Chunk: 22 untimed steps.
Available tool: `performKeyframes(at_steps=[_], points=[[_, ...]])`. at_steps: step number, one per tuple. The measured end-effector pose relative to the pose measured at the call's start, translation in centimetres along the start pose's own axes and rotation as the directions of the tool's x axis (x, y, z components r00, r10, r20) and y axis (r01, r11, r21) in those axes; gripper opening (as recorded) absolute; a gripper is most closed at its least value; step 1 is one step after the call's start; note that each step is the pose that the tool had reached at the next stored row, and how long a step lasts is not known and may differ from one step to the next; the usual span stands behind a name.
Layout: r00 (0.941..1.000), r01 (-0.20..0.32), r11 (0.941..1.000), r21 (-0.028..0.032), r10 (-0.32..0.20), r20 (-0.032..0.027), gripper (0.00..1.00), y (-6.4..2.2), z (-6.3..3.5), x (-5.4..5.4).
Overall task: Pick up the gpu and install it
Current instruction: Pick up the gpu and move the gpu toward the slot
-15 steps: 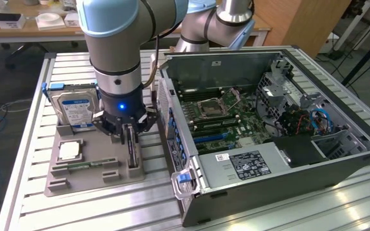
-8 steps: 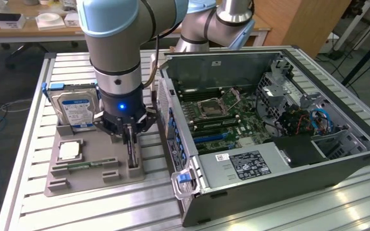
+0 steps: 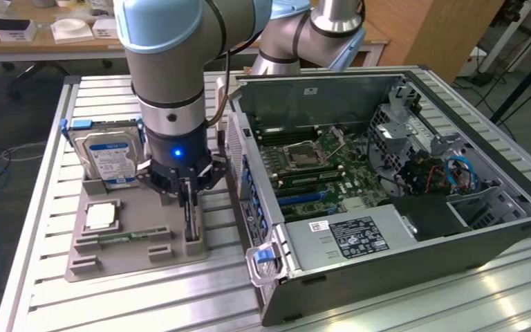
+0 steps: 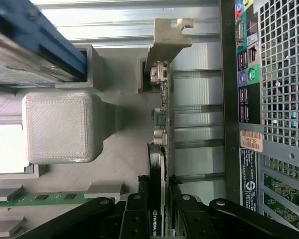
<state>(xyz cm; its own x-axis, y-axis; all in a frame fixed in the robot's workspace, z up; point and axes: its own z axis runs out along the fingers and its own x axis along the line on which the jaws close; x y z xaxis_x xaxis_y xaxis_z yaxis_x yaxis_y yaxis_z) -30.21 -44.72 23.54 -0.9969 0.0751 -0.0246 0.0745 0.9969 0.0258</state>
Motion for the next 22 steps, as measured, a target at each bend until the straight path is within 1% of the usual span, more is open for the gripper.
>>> performKeyframes(at_steps=[2,17,22], points=[[1.0,0.0,1.0,0.0,0.0,0.0001,0.26,0.0,0.0,0.0],[1.0,0.0,1.0,-0.0002,0.0,0.0002,0.26,0.0,0.0,0.0],[1.0,0.0,1.0,-0.0001,0.0,0.0001,0.26,0.01,-0.36,-0.01]])
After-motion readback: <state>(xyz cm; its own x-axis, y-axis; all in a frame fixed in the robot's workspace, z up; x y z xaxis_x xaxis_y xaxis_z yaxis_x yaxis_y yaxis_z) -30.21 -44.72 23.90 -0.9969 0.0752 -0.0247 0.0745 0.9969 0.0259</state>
